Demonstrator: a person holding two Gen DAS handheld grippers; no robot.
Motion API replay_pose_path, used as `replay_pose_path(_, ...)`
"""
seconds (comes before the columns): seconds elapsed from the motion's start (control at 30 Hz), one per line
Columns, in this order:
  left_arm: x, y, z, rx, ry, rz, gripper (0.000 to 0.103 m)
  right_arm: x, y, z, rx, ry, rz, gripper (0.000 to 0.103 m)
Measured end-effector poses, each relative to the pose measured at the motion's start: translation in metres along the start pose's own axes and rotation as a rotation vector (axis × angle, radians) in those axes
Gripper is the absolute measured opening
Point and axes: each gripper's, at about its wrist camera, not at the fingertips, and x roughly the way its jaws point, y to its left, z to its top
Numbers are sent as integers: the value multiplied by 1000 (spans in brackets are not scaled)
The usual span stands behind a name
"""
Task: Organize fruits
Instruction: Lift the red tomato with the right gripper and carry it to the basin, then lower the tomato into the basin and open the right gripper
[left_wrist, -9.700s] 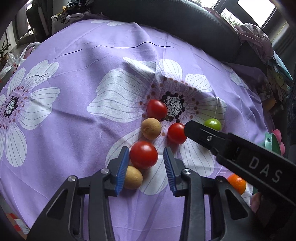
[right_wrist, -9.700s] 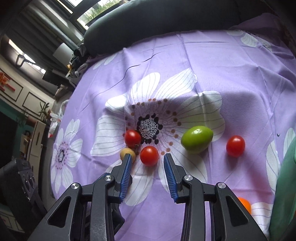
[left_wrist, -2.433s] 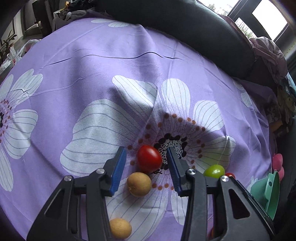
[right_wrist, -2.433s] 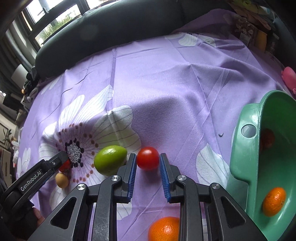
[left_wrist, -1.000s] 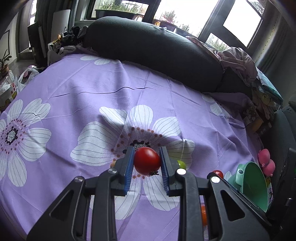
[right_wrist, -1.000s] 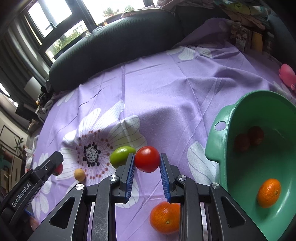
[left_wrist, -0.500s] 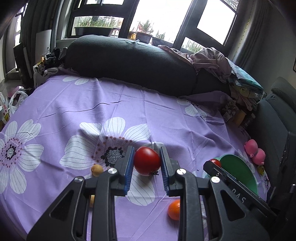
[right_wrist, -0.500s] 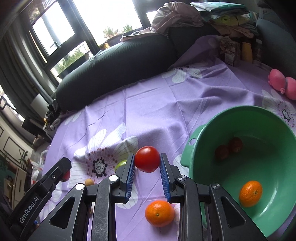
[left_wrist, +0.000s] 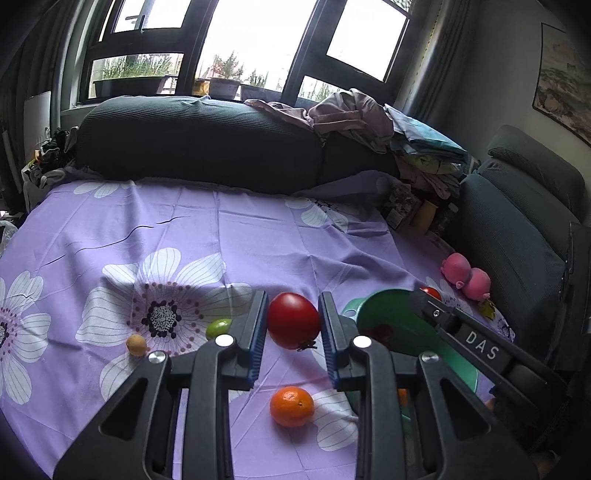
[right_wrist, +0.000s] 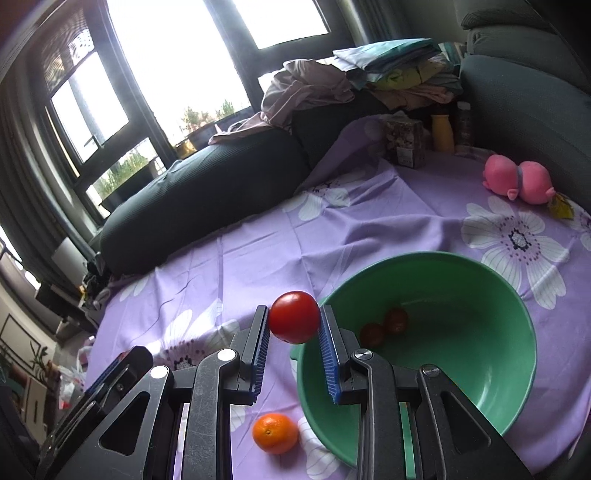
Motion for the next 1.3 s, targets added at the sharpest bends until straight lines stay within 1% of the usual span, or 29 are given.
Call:
replay_pose_path(0.13,2,-17,-4,35,15,-77,27,-10,-14,3,21,-27,-64,29)
replay_pose_path(0.3,8,-35,-11,73,40,-142,27,-20,-30,6,61,-40,-126,29)
replay_pose_path(0.43,19,-45,-17,82,79,-198,27,-24,-44,7,83,-37,-171,29)
replay_pose_path(0.6,36,-57,-26,85,138,-269,27,-24,-59,7,120,-25,-201,29)
replay_pose_path(0.77,52,-67,-34,115,181,-287,27,-17,-70,5,143,13,-217,29)
replay_pose_path(0.93,67,-71,-41,119,231,-303,27,-11,-79,4,156,38,-244,29)
replay_pose_path(1.3,86,-85,-53,155,293,-319,27,1,-87,-1,163,100,-270,29)
